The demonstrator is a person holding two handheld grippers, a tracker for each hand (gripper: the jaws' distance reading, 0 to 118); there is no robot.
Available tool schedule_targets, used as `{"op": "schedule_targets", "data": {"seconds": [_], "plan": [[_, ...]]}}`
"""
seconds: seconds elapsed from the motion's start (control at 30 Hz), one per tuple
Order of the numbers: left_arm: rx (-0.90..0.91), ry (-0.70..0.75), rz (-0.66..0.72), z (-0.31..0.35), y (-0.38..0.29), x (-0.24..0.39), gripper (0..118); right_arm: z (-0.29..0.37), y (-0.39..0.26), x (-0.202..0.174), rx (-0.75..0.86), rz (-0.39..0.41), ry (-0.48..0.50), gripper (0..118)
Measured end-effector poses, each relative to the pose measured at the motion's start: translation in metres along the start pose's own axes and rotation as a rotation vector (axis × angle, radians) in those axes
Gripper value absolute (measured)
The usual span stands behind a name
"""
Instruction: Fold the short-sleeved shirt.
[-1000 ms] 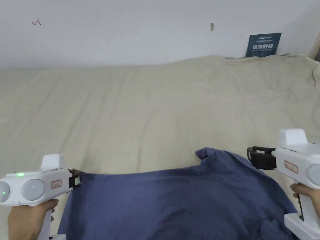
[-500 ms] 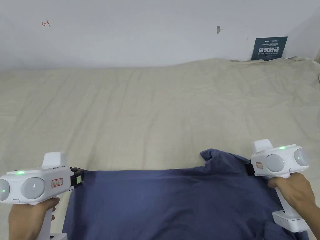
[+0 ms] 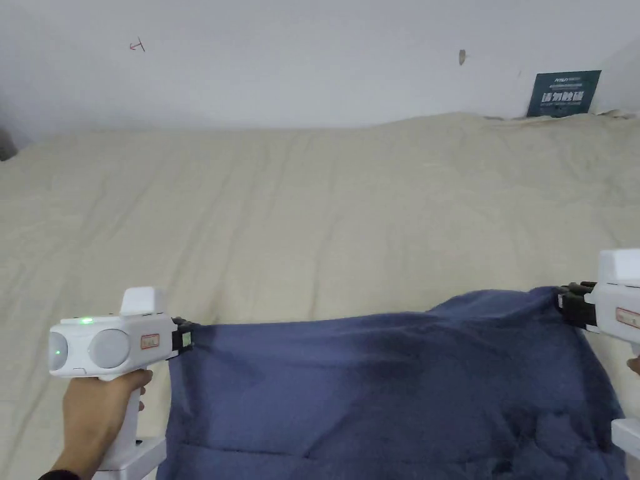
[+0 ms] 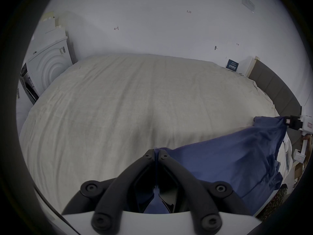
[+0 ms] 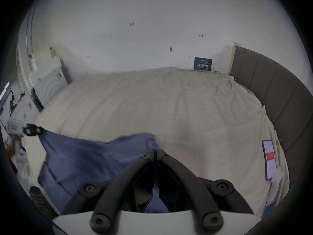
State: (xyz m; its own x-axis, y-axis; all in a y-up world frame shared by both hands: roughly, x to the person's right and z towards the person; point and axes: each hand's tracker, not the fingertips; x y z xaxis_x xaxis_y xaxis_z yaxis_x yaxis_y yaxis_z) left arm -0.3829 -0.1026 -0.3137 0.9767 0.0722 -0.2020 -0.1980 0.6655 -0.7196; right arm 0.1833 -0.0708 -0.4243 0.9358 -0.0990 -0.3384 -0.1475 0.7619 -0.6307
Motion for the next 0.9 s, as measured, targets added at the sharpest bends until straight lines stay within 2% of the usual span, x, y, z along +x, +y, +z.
{"op": "schedule_targets", "data": {"seconds": [0.1, 0.33, 0.43, 0.77, 0.9], "plan": [[0.015, 0.001, -0.002, 0.023, -0.013, -0.001, 0, 0.046, -0.015, 0.001, 0.041, -0.029, 0.018, 1], [0.07, -0.017, 0.003, 0.085, -0.061, -0.005, 0, 0.126, -0.068, -0.009, 0.095, 0.057, -0.058, 1], [0.06, -0.013, 0.006, 0.103, -0.086, -0.008, 0, 0.146, -0.099, -0.009, 0.081, 0.046, -0.055, 1], [-0.048, 0.009, 0.008, 0.104, -0.17, -0.003, 0, 0.154, -0.192, -0.006, -0.02, -0.063, -0.088, 1], [-0.072, 0.029, 0.01, 0.086, -0.197, -0.011, 0, 0.138, -0.222, -0.001, -0.054, -0.05, -0.144, 1]]}}
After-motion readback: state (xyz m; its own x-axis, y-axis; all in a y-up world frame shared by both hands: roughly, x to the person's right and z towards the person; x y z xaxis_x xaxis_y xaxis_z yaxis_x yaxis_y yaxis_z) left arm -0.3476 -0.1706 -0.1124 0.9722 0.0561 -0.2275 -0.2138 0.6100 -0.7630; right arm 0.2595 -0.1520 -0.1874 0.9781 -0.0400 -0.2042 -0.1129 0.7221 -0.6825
